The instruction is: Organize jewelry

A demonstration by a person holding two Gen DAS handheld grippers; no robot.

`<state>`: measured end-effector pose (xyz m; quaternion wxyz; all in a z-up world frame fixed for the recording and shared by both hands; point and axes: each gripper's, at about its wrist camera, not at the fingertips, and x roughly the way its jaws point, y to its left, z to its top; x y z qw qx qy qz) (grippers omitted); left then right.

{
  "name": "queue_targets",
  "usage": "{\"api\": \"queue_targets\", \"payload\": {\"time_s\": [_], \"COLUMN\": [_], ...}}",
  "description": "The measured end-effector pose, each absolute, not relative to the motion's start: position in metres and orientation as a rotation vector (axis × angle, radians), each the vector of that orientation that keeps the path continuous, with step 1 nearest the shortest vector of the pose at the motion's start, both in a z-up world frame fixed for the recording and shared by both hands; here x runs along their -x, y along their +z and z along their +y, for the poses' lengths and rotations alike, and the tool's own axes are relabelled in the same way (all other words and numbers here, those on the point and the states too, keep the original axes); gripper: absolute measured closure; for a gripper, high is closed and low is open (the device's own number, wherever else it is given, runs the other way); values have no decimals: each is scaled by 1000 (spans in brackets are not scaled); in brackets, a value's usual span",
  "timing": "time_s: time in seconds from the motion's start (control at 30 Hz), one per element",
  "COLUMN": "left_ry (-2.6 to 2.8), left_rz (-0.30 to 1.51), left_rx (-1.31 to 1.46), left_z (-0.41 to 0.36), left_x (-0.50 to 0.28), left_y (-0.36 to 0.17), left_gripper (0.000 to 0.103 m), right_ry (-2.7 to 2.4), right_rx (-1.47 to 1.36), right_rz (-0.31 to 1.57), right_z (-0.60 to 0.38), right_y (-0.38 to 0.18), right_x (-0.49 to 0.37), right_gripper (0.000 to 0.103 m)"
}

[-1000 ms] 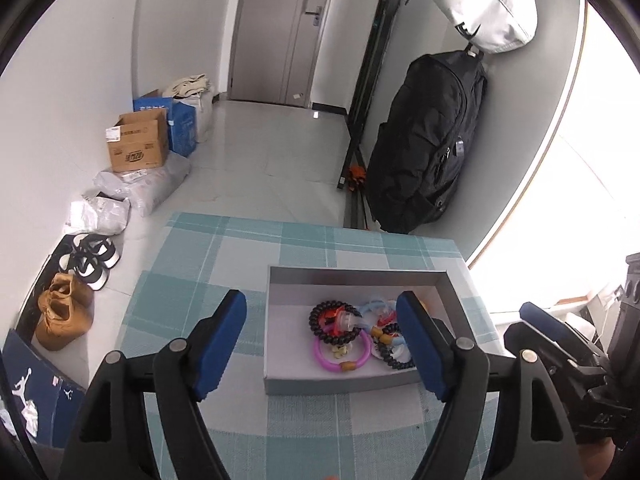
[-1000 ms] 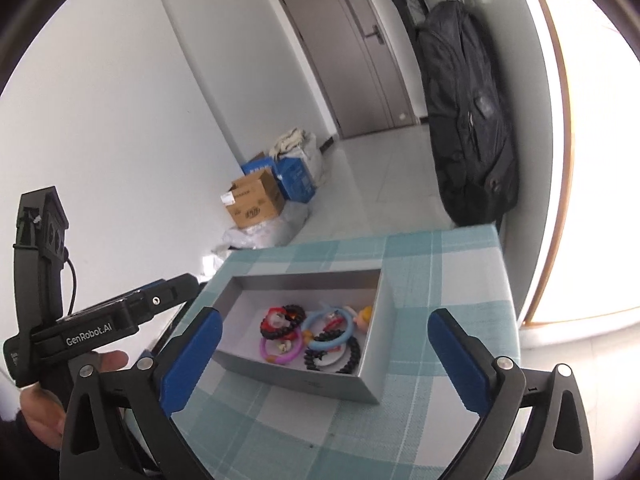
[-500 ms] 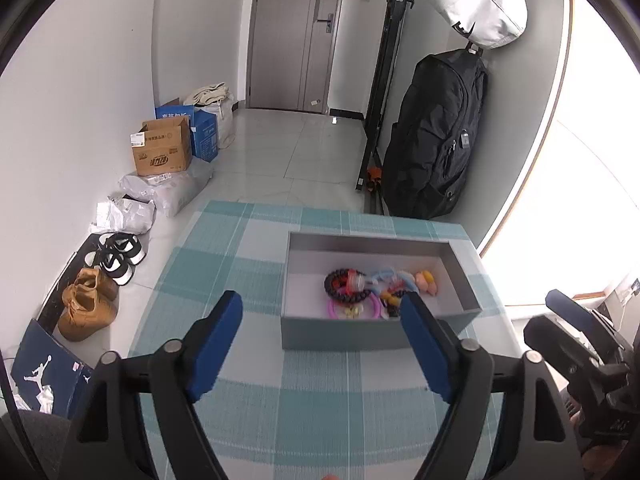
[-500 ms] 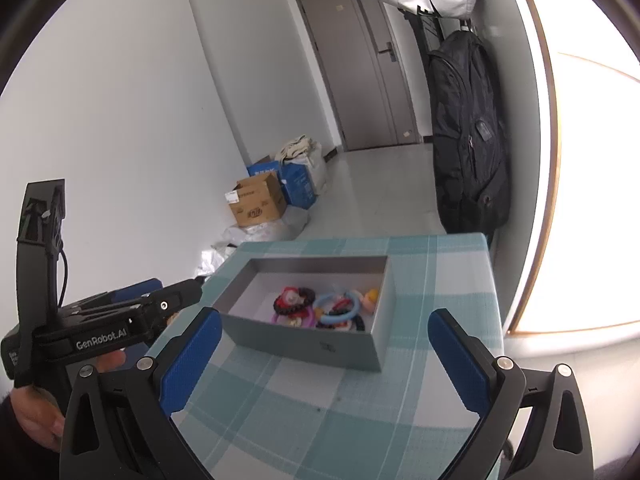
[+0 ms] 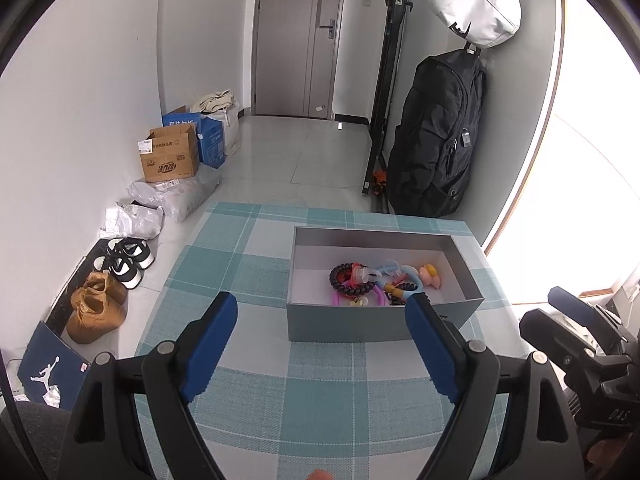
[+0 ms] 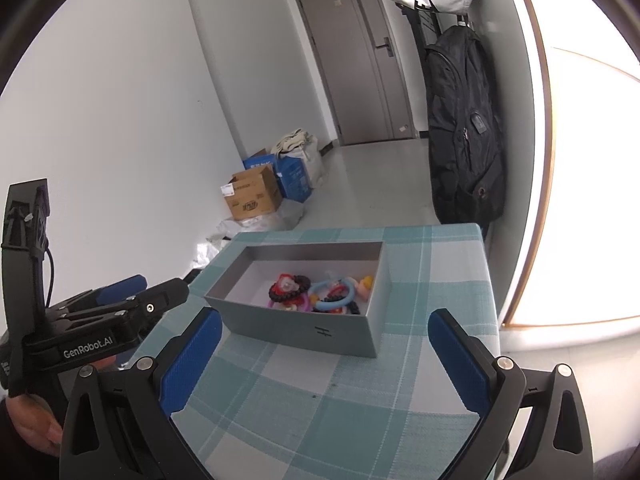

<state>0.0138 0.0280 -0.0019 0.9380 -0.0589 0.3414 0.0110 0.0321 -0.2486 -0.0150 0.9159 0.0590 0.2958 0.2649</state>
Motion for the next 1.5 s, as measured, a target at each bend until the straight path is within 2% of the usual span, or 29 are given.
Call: {"api": "queue_targets", "payload": {"time_s": [1.5], "left_ry": [16], "left_rz": [728], "left_rx": [126], "left_z": [29], "left_x": [-15], "left_y": [-6], "left_gripper": [20], "right_ry": [531], "right_rx": [-103], "right_rz": [621], "right_z": [-246], "right_y": [-16], "right_x": [-33], "right_gripper": [0]}}
